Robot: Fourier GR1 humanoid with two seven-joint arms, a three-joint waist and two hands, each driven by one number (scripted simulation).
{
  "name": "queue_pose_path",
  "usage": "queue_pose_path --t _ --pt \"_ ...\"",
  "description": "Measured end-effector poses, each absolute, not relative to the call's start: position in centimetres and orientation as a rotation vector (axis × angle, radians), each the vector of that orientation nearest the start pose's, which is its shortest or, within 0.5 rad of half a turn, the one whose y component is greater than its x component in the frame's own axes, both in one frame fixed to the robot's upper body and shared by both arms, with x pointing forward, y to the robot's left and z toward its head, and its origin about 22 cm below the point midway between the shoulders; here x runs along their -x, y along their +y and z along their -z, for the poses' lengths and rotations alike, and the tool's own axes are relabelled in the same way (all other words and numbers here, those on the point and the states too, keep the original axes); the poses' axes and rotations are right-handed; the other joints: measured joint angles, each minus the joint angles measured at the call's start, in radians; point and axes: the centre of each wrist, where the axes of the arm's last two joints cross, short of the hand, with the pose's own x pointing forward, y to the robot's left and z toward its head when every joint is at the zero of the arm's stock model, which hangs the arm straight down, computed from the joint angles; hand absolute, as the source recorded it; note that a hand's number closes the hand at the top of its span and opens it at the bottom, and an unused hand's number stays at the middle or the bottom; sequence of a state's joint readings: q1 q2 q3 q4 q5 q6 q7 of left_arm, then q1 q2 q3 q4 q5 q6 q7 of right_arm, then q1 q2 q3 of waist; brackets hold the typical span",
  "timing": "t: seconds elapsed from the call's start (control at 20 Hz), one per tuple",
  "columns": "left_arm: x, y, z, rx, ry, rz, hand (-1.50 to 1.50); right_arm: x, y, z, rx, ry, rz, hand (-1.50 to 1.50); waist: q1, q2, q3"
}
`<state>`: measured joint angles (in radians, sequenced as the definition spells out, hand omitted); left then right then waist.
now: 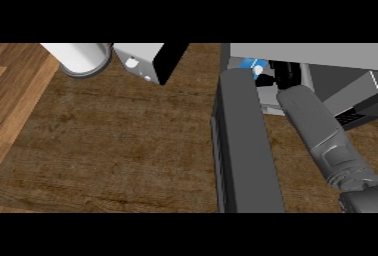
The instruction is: Pick up the milk, place it into the microwave and close the microwave
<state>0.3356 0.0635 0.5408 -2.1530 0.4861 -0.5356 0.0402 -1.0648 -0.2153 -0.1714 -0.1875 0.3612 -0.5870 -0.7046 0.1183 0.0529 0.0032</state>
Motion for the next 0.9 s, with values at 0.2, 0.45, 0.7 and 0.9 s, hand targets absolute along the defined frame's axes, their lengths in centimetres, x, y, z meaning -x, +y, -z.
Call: queue_pose_path --t 0.2,0.45,0.7,0.9 --pt "-11.7 35.7 -9.7 0.051 -1.953 0.004 -1.50 -44.3 -22.4 -4.2 0.883 -1.956 -0.519 1.50 0.013 0.009 0.000" --pt "-12.3 35.6 -9.6 0.050 -1.955 0.011 -1.50 -43.8 -24.7 -3.6 1.058 -1.828 -0.491 -1.50 0.021 0.020 -0.001" --pt "-12.8 35.7 -9.7 0.029 -1.949 0.038 -1.50 -43.6 -25.4 -3.3 1.159 -1.767 -0.507 -1.50 0.029 0.022 0.001" --pt "-13.4 35.9 -9.6 0.023 -1.944 0.055 -1.50 -43.8 -24.6 -3.5 1.118 -1.816 -0.549 -1.50 0.031 0.023 0.003"
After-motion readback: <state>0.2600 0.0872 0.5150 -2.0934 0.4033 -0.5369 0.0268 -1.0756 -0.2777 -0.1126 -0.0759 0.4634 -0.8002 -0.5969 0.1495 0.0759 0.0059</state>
